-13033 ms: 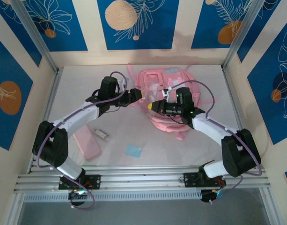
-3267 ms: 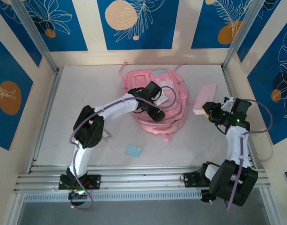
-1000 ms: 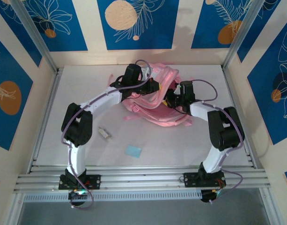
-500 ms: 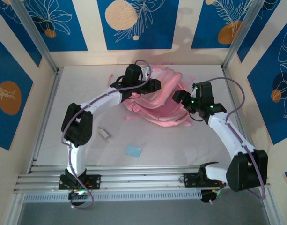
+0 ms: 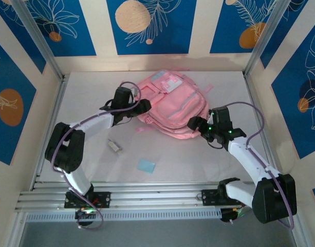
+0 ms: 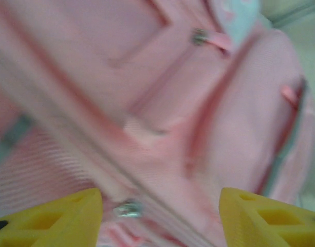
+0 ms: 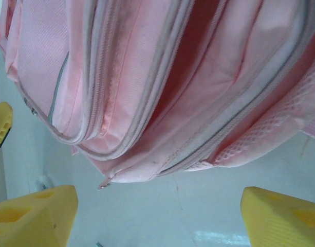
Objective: Pack books, pencil case, and school supplies into a backpack
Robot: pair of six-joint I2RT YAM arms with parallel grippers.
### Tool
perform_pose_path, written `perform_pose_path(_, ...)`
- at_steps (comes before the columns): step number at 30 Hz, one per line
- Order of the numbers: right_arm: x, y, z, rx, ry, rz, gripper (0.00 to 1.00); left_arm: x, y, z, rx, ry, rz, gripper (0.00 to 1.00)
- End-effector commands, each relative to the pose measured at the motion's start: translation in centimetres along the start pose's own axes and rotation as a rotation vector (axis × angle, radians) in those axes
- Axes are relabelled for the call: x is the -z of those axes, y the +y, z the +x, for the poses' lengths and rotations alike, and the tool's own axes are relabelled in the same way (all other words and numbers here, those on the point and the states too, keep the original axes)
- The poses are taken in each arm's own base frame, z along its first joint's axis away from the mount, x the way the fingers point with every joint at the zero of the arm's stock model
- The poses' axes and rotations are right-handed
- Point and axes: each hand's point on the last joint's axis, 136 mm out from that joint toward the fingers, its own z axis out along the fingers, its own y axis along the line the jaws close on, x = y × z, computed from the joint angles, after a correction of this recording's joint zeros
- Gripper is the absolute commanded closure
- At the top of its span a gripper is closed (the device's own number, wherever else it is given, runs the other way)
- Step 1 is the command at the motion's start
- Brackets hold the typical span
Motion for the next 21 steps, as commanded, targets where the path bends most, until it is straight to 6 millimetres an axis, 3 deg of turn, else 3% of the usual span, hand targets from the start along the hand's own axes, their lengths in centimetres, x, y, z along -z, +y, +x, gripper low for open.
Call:
perform_pose_path(1, -0.8, 1.3, -0.5, 0.009, -0.026, -0.046, 0.18, 0.4, 1.7, -2.1, 0.004, -0.113, -0.051, 0.38)
perform_pose_path(7, -2.8, 0.8, -0.3, -0.011, -0.001, -0.023, 0.18, -2.4, 3.7, -3.2, 0.048, -0.124, -0.066, 0.38)
perform_pose_path(12, -3.6, 0.5, -0.9, -0.007, -0.013, -0.007, 0.18, -5.4, 3.2, -3.7, 0.054, -0.09, -0.016, 0.45)
perform_pose_path(14, -4.0, 0.3, -1.3, -0.004, -0.014, 0.011, 0.19, -6.2, 3.4, -3.6, 0.061, -0.081, -0.012, 0.58)
perform_pose_path(17, -4.6, 0.1, -2.1, 0.0, -0.025, 0.028, 0.22, -6.4, 3.2, -3.3, 0.084, -0.092, 0.03, 1.0)
perform_pose_path(21, -5.7, -0.2, -3.8, 0.017, -0.049, 0.062, 0.26, -5.2, 2.2, -1.7, 0.137, -0.091, 0.094, 1.0)
